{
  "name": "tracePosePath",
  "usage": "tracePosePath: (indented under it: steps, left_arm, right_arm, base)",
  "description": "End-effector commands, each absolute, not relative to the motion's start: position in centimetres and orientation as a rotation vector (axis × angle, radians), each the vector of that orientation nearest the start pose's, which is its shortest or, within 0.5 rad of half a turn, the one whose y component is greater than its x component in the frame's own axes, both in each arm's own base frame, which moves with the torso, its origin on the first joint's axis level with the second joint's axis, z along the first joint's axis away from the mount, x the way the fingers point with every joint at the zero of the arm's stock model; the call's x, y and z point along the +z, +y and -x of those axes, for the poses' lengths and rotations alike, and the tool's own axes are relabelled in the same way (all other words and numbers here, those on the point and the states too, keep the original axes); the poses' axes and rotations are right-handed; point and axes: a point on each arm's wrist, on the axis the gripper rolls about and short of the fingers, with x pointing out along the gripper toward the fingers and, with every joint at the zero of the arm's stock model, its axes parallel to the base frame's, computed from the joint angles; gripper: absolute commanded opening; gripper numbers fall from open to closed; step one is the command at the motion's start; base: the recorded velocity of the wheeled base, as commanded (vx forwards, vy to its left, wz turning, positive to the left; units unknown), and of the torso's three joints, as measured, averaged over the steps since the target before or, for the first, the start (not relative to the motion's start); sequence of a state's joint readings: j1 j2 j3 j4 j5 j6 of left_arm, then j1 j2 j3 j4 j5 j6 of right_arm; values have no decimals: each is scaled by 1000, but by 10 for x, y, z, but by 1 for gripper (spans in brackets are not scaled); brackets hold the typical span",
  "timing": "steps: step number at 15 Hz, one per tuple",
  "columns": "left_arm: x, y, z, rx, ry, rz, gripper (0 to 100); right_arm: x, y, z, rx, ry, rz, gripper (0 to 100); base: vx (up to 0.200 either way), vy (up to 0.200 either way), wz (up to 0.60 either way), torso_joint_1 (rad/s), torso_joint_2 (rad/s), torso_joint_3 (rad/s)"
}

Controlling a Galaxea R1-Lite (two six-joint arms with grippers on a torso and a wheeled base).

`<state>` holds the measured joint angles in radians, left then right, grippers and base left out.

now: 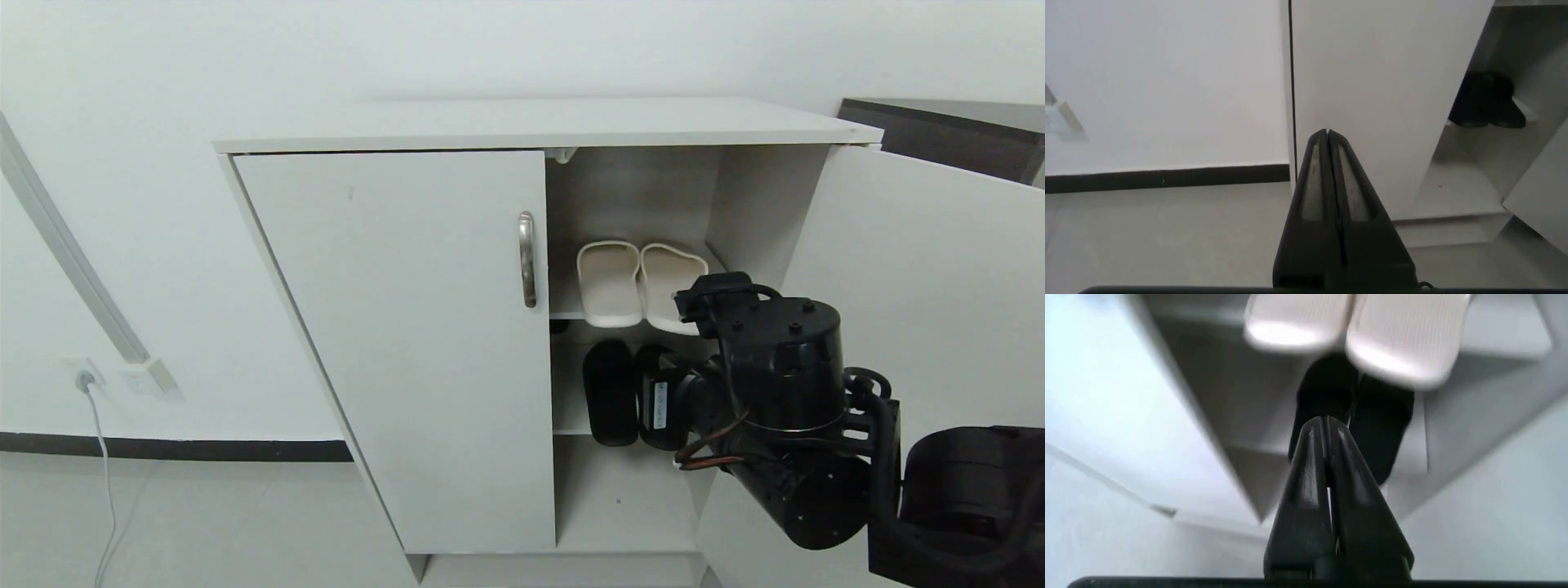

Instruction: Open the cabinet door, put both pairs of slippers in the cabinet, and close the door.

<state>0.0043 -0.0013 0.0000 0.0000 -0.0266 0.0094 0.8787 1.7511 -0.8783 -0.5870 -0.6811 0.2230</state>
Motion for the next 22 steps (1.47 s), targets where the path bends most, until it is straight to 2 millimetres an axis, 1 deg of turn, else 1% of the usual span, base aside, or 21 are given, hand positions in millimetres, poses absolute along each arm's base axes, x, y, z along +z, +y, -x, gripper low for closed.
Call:
tracePosePath:
  steps: [1,4,6,10,14,16,22]
  left_arm:
    - [75,-1,23,-21,0,-9,0]
    - [75,-1,23,-21,0,-9,0]
    - [75,-1,23,-21,0,-9,0]
    - [75,-1,23,-21,0,-9,0]
    - [75,-1,23,-21,0,-9,0]
    - [75,-1,23,-21,0,-9,0]
    - [75,-1,23,-21,0,-9,0]
  right_arm:
    - [179,236,-214,173,231,-16,0]
    - [178,236,-214,174,235,-21,0]
    - [174,237,-214,175,241,-17,0]
    - [156,237,-219,212,249,-18,0]
    - [148,234,-218,217,265,8,0]
    - [138,235,-224,202,287,25,0]
    - [129,239,-230,197,281,20,0]
  base:
    - [-200,0,0,-2,2,2]
    - [-200,0,0,1,-2,4]
    - [-200,0,0,-2,2,7]
    - [-200,0,0,0,0,2]
    - [0,0,0,0,0,0]
    - [0,0,0,0,0,0]
    - [0,0,0,0,0,0]
